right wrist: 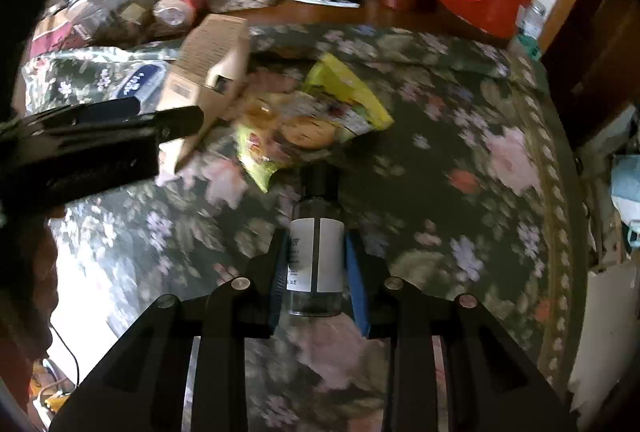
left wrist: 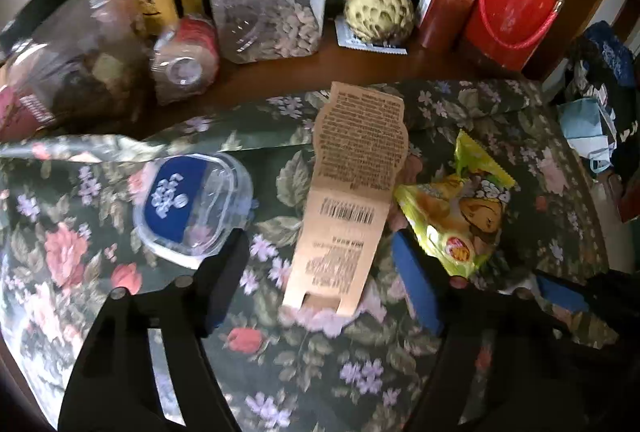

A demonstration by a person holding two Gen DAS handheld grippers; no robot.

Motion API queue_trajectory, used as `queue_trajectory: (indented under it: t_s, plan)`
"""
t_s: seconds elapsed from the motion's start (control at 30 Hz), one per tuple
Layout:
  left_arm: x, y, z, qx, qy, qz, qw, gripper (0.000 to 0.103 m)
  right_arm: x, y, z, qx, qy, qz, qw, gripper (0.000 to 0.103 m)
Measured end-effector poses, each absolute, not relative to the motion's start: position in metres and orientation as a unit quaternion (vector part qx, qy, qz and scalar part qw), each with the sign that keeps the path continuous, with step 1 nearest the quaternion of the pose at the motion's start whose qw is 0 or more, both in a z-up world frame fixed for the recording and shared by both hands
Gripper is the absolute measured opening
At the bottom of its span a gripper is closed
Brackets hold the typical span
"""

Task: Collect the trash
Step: 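Grasp the brown cardboard package with the left tool while the right tool grasps the small labelled bottle, then lift the cardboard package and small bottle off the table with both tools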

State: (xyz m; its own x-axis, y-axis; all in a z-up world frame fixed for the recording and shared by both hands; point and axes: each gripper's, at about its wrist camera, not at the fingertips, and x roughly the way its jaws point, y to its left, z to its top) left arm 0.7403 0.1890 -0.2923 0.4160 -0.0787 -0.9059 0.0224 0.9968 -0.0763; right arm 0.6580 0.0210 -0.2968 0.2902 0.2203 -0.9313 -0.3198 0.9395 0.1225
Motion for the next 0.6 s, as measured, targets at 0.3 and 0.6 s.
queue_trajectory:
  t_s: [0.3, 0.6]
  plan:
    - [0.756, 0.178, -0.303, -0.016, 0.545, -0.029, 0.838, 0.042, 0.657, -0.015, -0.302, -0.016, 0.586, 0.154, 0.795, 0.026]
    - [0.744, 0.180, -0.283, -0.035, 0.540, -0.014, 0.841, 0.041, 0.664, 0.003, -0.313, -0.045, 0.591, 0.152, 0.791, 0.026]
